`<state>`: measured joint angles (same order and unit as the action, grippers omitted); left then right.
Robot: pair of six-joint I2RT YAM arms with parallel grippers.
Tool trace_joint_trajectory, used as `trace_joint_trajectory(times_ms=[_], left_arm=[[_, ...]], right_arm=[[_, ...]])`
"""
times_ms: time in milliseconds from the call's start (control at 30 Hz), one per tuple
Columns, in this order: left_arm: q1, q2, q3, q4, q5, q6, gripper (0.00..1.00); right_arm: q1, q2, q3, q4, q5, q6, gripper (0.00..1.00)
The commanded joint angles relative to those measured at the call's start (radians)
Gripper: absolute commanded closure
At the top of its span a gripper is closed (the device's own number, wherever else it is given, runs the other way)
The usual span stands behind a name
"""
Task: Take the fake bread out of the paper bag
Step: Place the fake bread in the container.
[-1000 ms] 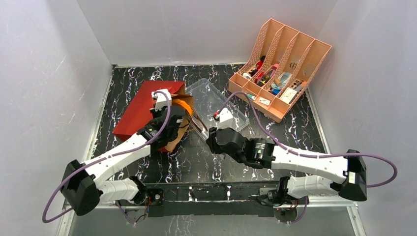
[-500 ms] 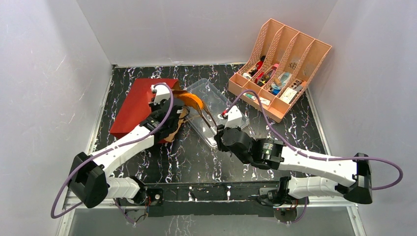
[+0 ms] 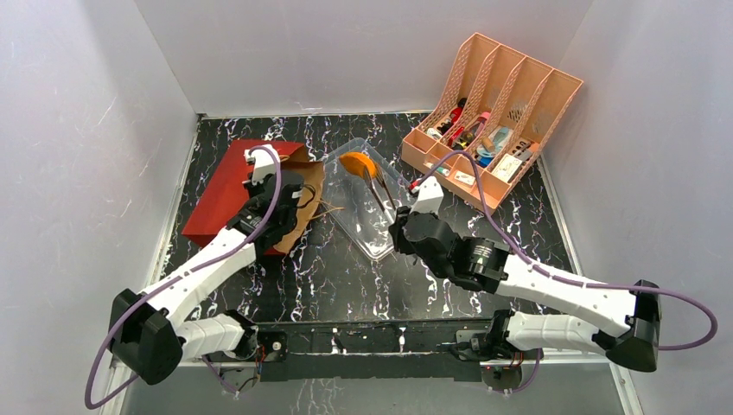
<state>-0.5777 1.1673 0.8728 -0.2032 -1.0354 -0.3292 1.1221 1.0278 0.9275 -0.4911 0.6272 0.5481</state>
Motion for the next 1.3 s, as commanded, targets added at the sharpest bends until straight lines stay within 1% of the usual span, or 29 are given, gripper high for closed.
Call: trace_joint_trajectory(times_ms=[0, 233, 467, 633, 933, 1133, 1200, 1267], left_arm=[[0.01, -0.051, -0.004, -0.027, -0.015, 0.021, 1.0], [0.01, -0.106, -0.029, -0.036, 0.017, 0.013, 1.0], [0.01, -0.144, -0.037, -0.057, 0.034, -0.011, 1.0], [0.01, -0.154, -0.029, -0.061, 0.047, -0.016, 1.0], [0.009, -0.172, -0.033, -0.064, 0.058, -0.021, 1.0], [0.009, -0.169, -0.038, -0.053, 0.059, -0.017, 1.0], [0.01, -0.168, -0.038, -0.048, 0.06, -0.015, 1.0], [0.009, -0.165, -0.043, -0.043, 0.061, -0.015, 1.0]], right_arm=[[-0.077, -0.017, -0.05, 0.136, -0.038, 0.011, 1.0], [-0.191, 0.002, -0.165, 0.225, -0.15, 0.018, 1.0], [-0.296, 0.028, -0.233, 0.289, -0.24, 0.02, 1.0], [-0.356, 0.087, -0.251, 0.339, -0.307, 0.013, 1.0], [-0.451, 0.2, -0.255, 0.43, -0.383, -0.019, 1.0], [-0.472, 0.229, -0.249, 0.439, -0.392, -0.035, 1.0], [-0.473, 0.22, -0.256, 0.442, -0.394, -0.036, 0.94], [-0.472, 0.208, -0.262, 0.443, -0.402, -0.036, 0.86]])
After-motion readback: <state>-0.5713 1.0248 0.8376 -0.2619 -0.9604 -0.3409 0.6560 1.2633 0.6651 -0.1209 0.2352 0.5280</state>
